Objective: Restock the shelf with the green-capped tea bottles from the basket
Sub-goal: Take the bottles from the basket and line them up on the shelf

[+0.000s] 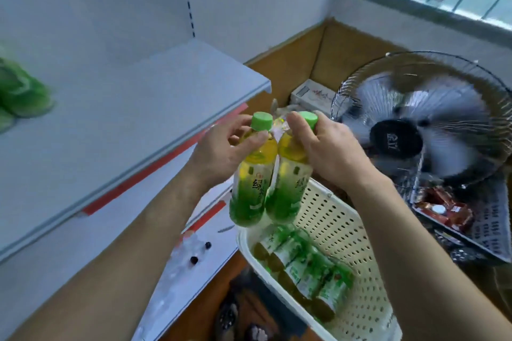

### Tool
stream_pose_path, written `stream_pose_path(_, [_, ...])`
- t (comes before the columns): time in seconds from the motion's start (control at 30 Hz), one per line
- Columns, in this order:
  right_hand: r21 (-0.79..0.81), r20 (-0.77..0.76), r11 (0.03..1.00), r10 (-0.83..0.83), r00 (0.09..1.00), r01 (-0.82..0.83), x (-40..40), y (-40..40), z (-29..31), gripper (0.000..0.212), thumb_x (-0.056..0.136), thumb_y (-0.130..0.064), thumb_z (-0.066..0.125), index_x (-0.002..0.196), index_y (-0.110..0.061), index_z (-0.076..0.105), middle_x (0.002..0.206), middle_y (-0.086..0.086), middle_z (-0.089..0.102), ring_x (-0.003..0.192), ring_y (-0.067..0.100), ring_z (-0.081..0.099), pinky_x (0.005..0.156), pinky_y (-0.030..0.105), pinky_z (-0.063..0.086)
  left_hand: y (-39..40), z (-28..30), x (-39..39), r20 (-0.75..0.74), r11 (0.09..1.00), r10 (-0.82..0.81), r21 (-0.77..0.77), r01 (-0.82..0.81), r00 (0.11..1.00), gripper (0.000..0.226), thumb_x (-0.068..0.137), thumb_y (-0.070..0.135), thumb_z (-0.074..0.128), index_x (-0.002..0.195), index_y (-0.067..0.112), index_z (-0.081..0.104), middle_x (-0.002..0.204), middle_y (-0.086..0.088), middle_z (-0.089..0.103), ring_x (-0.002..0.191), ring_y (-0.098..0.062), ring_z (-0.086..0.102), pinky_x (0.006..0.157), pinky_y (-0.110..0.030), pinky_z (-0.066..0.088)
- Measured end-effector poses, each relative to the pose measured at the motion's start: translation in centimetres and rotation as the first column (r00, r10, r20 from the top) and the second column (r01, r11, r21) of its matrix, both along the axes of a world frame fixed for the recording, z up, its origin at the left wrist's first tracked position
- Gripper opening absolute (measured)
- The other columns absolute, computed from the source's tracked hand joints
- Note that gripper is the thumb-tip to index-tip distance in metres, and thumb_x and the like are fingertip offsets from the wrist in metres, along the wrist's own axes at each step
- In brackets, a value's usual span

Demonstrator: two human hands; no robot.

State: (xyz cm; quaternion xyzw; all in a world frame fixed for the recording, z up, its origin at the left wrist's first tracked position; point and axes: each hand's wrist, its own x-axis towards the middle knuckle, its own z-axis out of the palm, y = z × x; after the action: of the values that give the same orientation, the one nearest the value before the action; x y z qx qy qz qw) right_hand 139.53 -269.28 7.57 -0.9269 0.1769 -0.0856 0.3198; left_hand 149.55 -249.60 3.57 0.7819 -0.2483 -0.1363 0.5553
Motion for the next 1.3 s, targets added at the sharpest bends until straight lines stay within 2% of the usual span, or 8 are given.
stream_pose_path(0.17, [-0.151, 0.132, 0.981, 0.138, 0.982, -0.118, 1.8, 4.3, 5.2, 0.066, 0.105, -0.073, 0.034, 0.108, -0.014, 0.064, 0.089, 0.007, 0.067, 0.089, 0.032, 0.057, 0.075, 0.04, 0.036, 4.8, 5.4, -2.3, 0.136, 0.976, 0.216, -0.048, -0.211, 0.967, 0.041, 0.087, 0.081, 0.062, 0.107, 0.047, 0.072, 0.101, 0.012, 0.078, 0.092, -0.009, 0.074, 0.081, -0.035, 0.061])
stream_pose_path(0.3, [-0.22, 0.198, 0.96, 0.221, 0.955, -0.176, 3.2, 8.5, 8.1, 0.07, 0.102, -0.078, 0.028, 0.095, -0.016, 0.059, 0.076, 0.001, 0.058, 0.08, 0.032, 0.054, 0.071, 0.041, 0.037, 9.1, 9.2, -3.0, 0.257, 0.947, 0.314, -0.017, -0.321, 0.914, 0.042, 0.096, 0.069, 0.057, 0.12, 0.037, 0.07, 0.108, 0.012, 0.076, 0.1, -0.008, 0.071, 0.087, -0.031, 0.059])
stream_pose_path(0.6, [-0.271, 0.263, 0.905, 0.396, 0.88, -0.326, 6.8, 20.8, 11.8, 0.07, 0.103, -0.081, 0.031, 0.101, -0.017, 0.059, 0.082, 0.007, 0.067, 0.082, 0.035, 0.064, 0.076, 0.049, 0.055, 21.4, 13.8, -3.6, 0.293, 0.892, 0.439, -0.031, -0.45, 0.85, 0.037, 0.097, 0.062, 0.055, 0.128, 0.041, 0.059, 0.103, 0.009, 0.076, 0.095, 0.0, 0.069, 0.086, -0.025, 0.055])
stream_pose_path(0.7, [-0.282, 0.249, 0.884, 0.442, 0.862, -0.372, 8.1, 25.0, 12.4, 0.068, 0.102, -0.081, 0.033, 0.102, -0.018, 0.058, 0.081, 0.005, 0.066, 0.082, 0.034, 0.063, 0.076, 0.048, 0.054, 25.4, 14.3, -3.3, 0.301, 0.864, 0.489, -0.044, -0.501, 0.818, 0.034, 0.095, 0.06, 0.055, 0.126, 0.048, 0.053, 0.106, 0.007, 0.074, 0.095, 0.0, 0.068, 0.083, -0.02, 0.052])
stream_pose_path(0.83, [-0.305, 0.233, 0.863, 0.479, 0.846, -0.404, 10.1, 29.4, 11.8, 0.067, 0.101, -0.082, 0.033, 0.101, -0.019, 0.056, 0.079, 0.004, 0.065, 0.08, 0.033, 0.064, 0.072, 0.047, 0.054, 29.8, 13.7, -2.5, 0.35, 0.838, 0.51, 0.004, -0.545, 0.786, 0.067, 0.094, 0.063, 0.053, 0.152, 0.029, 0.051, 0.109, 0.014, 0.069, 0.103, -0.002, 0.064, 0.087, -0.021, 0.048])
stream_pose_path(0.93, [-0.297, 0.246, 0.868, 0.473, 0.846, -0.399, 11.4, 31.6, 10.7, 0.065, 0.102, -0.081, 0.035, 0.102, -0.019, 0.055, 0.081, 0.005, 0.066, 0.083, 0.035, 0.064, 0.073, 0.047, 0.053, 31.7, 13.5, -1.8, 0.355, 0.811, 0.548, -0.001, -0.586, 0.758, 0.058, 0.101, 0.052, 0.056, 0.153, 0.027, 0.052, 0.109, 0.023, 0.066, 0.108, -0.006, 0.064, 0.089, -0.02, 0.049])
stream_pose_path(1.17, [-0.282, 0.27, 0.878, 0.459, 0.847, -0.386, 15.1, 34.1, 9.5, 0.064, 0.103, -0.079, 0.035, 0.106, -0.019, 0.058, 0.08, 0.004, 0.061, 0.085, 0.037, 0.064, 0.072, 0.045, 0.049, 33.3, 13.6, 0.9, 0.358, 0.776, 0.583, 0.024, -0.631, 0.73, 0.055, 0.107, 0.041, 0.057, 0.158, 0.022, 0.047, 0.122, 0.014, 0.06, 0.124, -0.012, 0.058, 0.099, -0.027, 0.047])
stream_pose_path(1.3, [-0.286, 0.274, 0.876, 0.463, 0.843, -0.388, 17.8, 35.4, 9.0, 0.064, 0.104, -0.079, 0.034, 0.103, -0.019, 0.056, 0.073, -0.001, 0.054, 0.08, 0.034, 0.06, 0.068, 0.043, 0.043, 33.9, 13.8, 2.5, 0.36, 0.735, 0.613, 0.067, -0.675, 0.703, 0.052, 0.11, 0.04, 0.054, 0.159, 0.025, 0.046, 0.114, 0.022, 0.056, 0.117, -0.011, 0.057, 0.09, -0.024, 0.043])
